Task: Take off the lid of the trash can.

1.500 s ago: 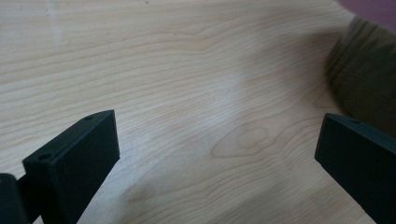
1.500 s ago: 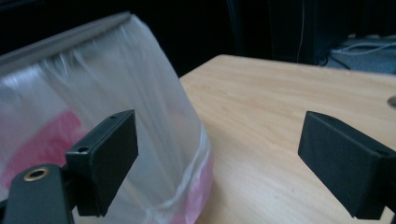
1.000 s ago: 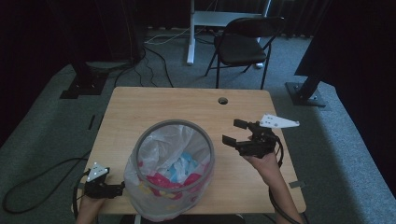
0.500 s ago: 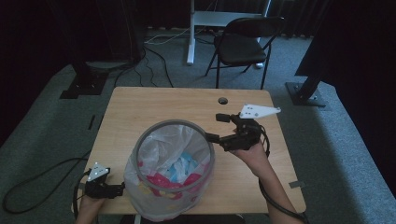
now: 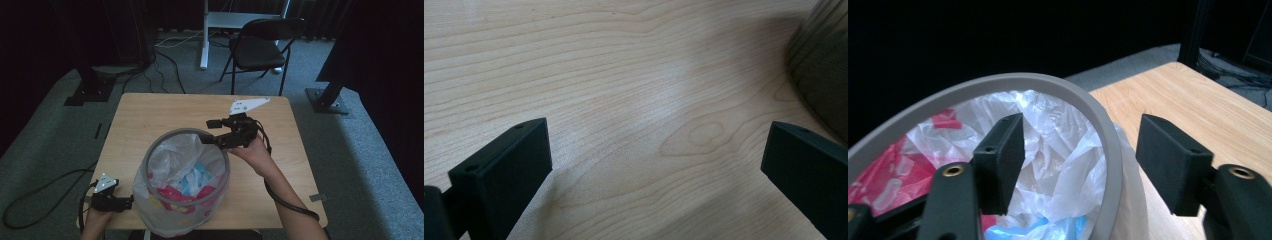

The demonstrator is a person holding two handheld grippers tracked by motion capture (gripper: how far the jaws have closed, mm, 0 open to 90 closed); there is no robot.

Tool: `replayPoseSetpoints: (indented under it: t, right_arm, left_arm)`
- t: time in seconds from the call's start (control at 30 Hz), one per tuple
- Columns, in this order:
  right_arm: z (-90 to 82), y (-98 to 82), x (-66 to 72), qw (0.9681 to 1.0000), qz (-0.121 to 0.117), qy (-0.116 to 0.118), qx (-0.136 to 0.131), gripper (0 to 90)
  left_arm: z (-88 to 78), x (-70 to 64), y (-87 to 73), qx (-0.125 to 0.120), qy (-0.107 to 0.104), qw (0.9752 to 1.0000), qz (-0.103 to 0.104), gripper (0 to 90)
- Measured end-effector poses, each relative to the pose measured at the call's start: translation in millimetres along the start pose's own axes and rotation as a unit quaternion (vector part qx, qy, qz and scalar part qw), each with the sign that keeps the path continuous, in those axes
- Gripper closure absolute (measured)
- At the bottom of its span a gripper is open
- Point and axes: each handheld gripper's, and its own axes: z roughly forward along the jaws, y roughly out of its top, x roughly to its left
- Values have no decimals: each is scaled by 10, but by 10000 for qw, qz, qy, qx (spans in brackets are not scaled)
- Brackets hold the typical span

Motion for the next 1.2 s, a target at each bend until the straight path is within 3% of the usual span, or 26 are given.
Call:
replayPoseSetpoints:
  t: [0.1,0.13,0.17,0.23,0.4,0.6,0.67,0.77,1.03,1.2]
  right_arm:
    - [35,33,6,9999,-55,-56,132,437]
    - [62,54,18,9996,-79,-156,244,520]
    - [62,54,18,9996,-79,-156,244,520]
    - [93,66,26,9989,-118,-278,367,618]
    - [114,100,13,9965,-159,-554,610,676]
    - [227,62,25,9918,-240,-619,1090,738]
    - [225,63,20,9922,-208,-624,1060,750]
    - [244,68,21,9897,-251,-741,1201,798]
    - [253,78,34,9883,-292,-804,1263,804]
    - [214,125,44,9902,-289,-786,1118,808]
  left_arm:
    - [1,-2,-1,11,-5,10000,5,0]
    - [0,-1,-1,8,-9,10000,5,0]
    - [0,-1,-1,8,-9,10000,5,0]
    - [0,-1,-1,14,-2,10000,3,0]
    - [0,-3,-2,14,4,10000,11,0]
    - [2,-4,-1,38,11,10000,10,0]
    - [4,-4,0,43,20,10000,-3,0]
    - [6,-5,-1,55,18,10000,-8,0]
    - [3,-1,-2,39,11,10000,-23,0]
    - [2,6,-1,55,9,10000,-35,0]
